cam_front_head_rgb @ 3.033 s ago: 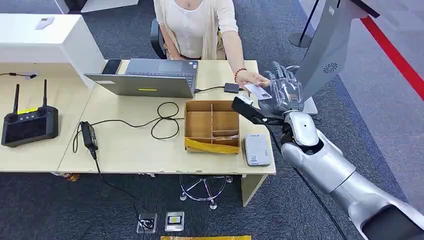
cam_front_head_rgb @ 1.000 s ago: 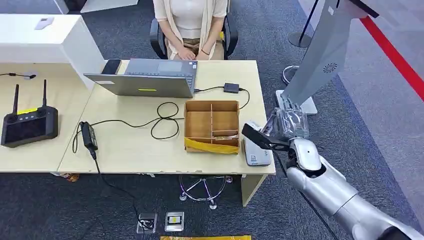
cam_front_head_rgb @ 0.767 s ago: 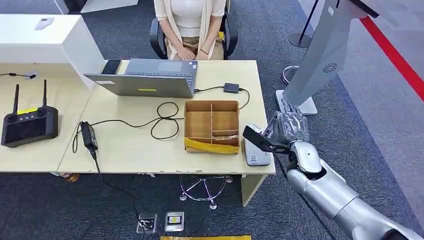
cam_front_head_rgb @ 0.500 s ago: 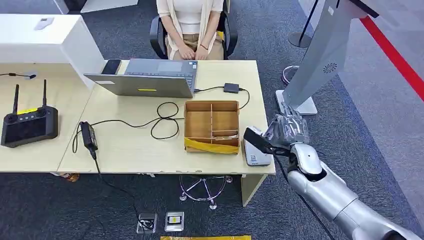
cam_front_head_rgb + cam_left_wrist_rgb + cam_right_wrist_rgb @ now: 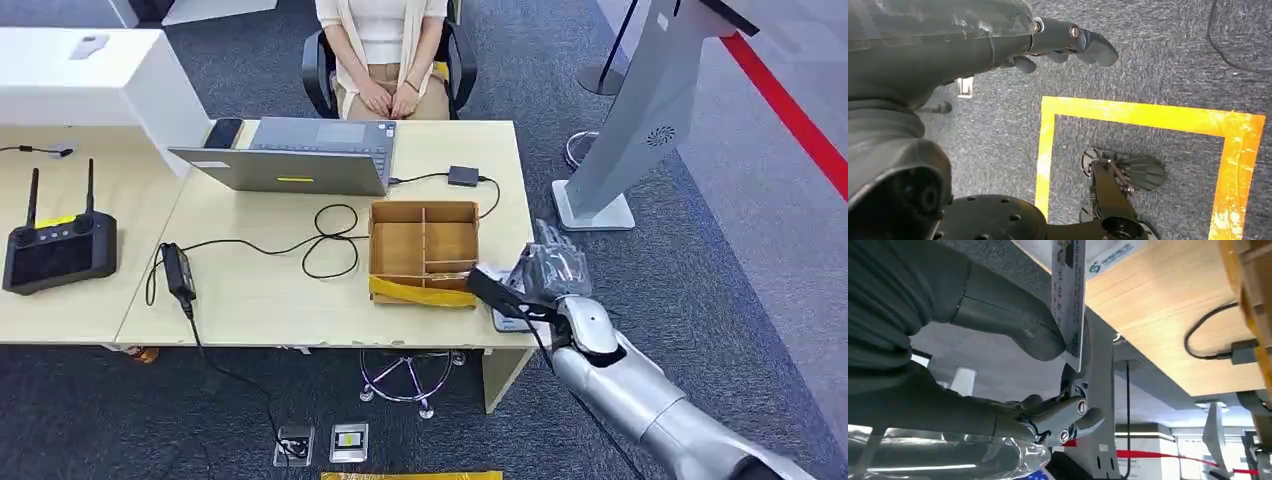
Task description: Pass the card to the sensor for recognition and then transmit it.
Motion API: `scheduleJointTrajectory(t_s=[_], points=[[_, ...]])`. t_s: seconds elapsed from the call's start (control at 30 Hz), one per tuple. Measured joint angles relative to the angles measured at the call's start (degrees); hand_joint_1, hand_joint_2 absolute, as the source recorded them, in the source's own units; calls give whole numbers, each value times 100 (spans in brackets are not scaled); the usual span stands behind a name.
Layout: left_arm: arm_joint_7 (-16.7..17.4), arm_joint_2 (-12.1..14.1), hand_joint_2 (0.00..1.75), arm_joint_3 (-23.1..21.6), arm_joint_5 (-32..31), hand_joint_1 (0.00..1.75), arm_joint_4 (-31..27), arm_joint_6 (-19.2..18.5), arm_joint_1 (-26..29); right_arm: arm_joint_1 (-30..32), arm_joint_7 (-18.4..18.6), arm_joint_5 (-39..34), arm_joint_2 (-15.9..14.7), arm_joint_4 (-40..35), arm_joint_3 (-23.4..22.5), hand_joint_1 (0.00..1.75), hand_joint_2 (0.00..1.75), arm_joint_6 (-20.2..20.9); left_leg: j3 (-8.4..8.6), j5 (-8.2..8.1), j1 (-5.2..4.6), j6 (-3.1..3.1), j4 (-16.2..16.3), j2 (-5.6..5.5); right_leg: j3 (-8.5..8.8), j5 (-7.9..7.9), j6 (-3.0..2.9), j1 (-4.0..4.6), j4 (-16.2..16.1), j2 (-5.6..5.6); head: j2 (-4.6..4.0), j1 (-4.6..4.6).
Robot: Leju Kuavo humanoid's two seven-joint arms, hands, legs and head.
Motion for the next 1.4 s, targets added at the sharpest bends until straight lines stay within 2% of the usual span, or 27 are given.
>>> scheduleJointTrajectory(t_s=[0.23, 0.6, 1.4], points=[[-2, 44, 0, 0, -9, 0, 11, 0, 0, 0, 90, 9, 114, 94, 105, 175, 175, 0, 1, 0, 0, 0, 0, 0, 0, 0, 0, 0, -1, 1, 0, 0], [-2, 68, 0, 0, -48, 0, 28, 33, 42, 137, 297, 155, 92, 118, 116, 175, 175, 142, 2, 0, 0, 0, 1, 0, -1, 0, 0, 0, -1, 3, 0, 2], [-42, 125, 0, 9, -4, 0, 57, 79, 54, 154, 31, 107, 63, 402, 68, 175, 175, 13, 2, 0, -1, 0, 1, 1, 0, 0, 0, -1, -1, 4, 0, 2]])
